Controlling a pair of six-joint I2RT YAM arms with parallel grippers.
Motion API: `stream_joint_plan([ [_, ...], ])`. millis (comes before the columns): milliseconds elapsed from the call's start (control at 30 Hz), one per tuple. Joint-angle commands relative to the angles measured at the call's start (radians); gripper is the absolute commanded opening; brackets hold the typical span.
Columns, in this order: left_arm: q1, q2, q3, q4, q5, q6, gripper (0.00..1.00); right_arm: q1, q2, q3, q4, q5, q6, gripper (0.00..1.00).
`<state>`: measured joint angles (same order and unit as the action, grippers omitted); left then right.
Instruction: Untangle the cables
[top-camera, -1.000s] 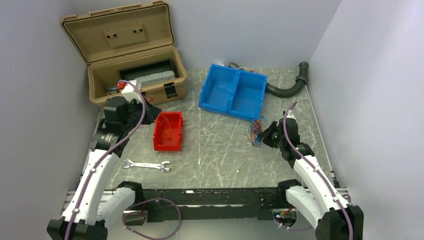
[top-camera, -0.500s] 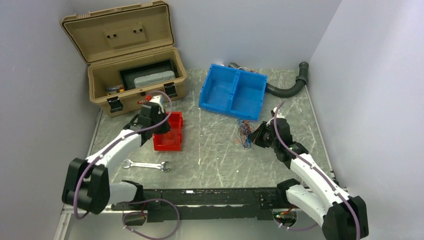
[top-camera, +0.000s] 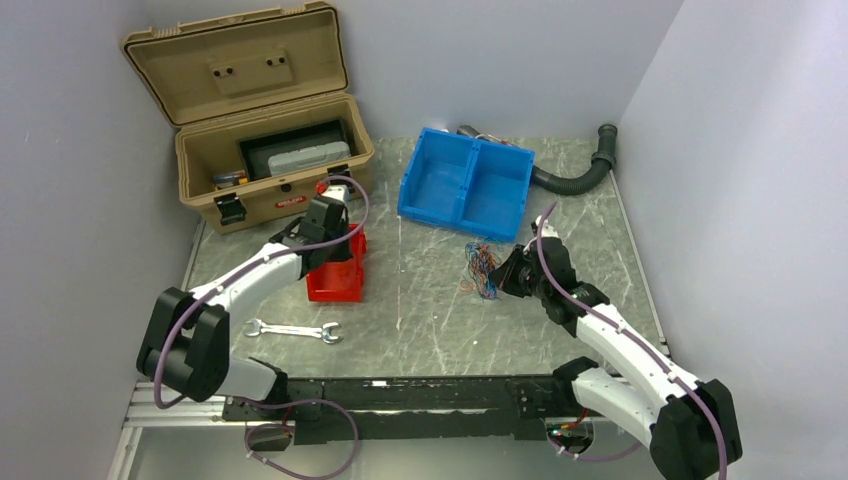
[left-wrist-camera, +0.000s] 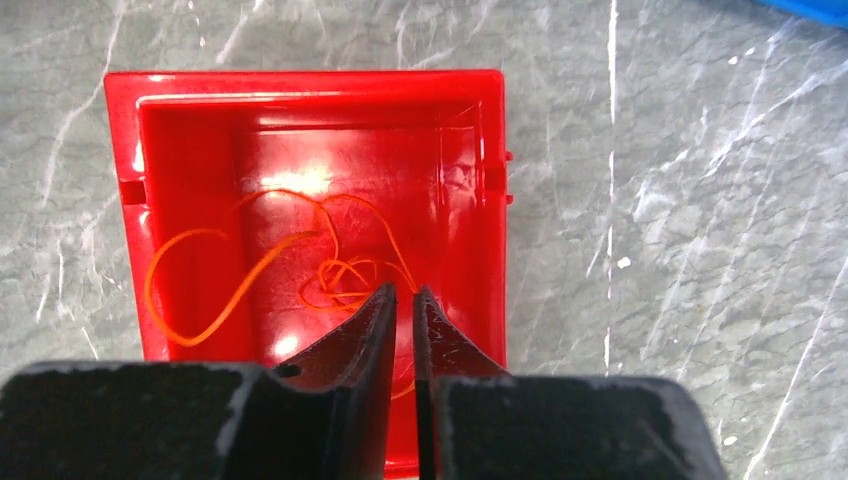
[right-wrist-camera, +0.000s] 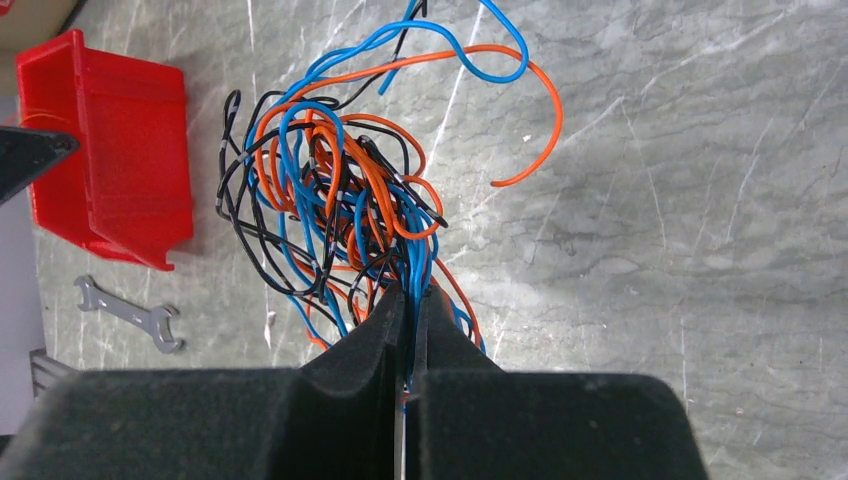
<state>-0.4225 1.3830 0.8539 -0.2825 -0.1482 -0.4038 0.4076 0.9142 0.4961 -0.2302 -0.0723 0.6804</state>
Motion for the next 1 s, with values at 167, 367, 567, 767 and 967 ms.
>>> stream_joint_plan([
  [167, -0.039, -0.15, 0.002, -0.005, -0.033, 0.023, 0.6, 0.005, 0.003, 0.077, 0.029, 0.032, -0.013, 0.0],
  [367, -0.039, -0.234, 0.07, -0.137, -0.005, 0.024, 0.64, 0.009, 0.027, 0.084, 0.05, 0.003, -0.023, 0.0],
  [567, 0.003, -0.241, 0.075, -0.194, -0.036, 0.007, 0.73, 0.019, 0.051, 0.088, 0.069, -0.013, -0.027, 0.0],
  [767, 0.153, -0.132, 0.091, -0.163, 0.09, -0.037, 0.67, 0.025, 0.054, 0.093, 0.068, -0.016, -0.028, 0.0],
  [967, 0.165, -0.02, 0.101, -0.109, 0.133, -0.042, 0.53, 0.024, 0.047, 0.111, 0.038, -0.003, -0.047, 0.0],
])
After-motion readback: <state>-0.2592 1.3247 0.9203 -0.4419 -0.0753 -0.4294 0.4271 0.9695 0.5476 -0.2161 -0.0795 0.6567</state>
